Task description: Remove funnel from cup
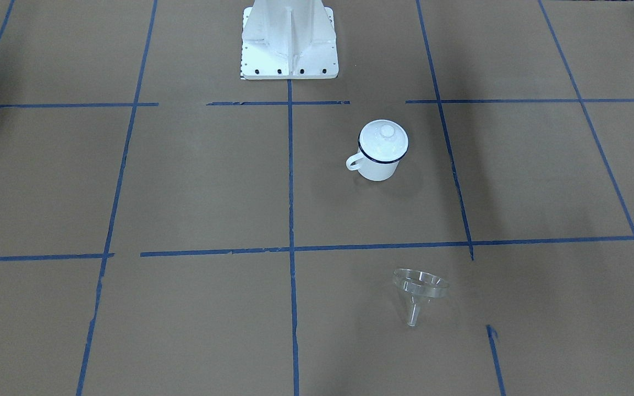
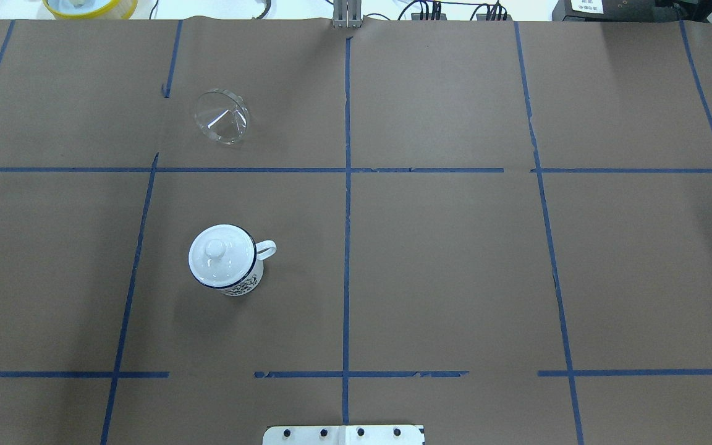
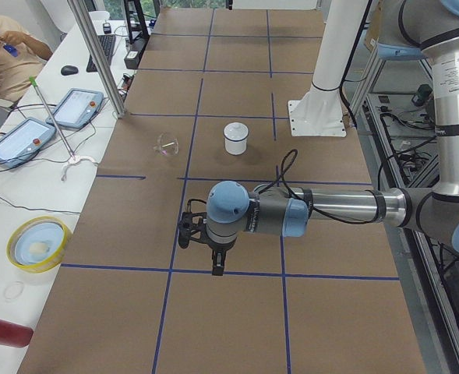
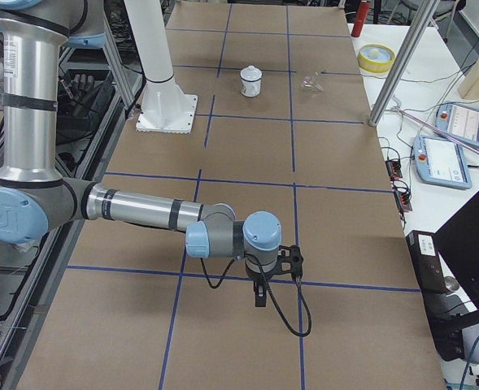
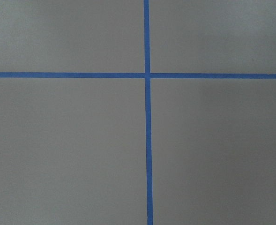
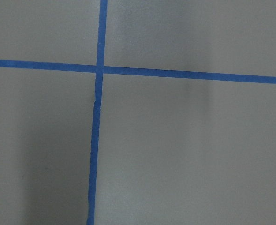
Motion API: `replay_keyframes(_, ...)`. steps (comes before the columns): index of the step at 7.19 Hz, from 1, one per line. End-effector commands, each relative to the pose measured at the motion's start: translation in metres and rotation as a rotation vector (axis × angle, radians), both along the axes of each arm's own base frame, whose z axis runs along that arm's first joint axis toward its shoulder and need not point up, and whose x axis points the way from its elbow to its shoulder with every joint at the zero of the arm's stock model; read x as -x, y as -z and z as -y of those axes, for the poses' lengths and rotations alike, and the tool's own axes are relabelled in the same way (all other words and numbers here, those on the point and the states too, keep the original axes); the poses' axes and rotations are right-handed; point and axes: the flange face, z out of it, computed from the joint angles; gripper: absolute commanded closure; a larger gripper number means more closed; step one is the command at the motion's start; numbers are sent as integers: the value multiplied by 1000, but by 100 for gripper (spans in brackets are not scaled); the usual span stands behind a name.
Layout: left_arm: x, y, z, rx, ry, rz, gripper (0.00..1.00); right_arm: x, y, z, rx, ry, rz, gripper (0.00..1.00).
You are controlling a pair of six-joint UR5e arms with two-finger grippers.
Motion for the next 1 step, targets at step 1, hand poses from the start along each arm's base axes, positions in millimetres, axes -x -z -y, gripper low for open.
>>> replay_keyframes(1, -1, -2, -2, 5, -1, 1, 0, 0, 0, 0, 0, 0, 0, 0)
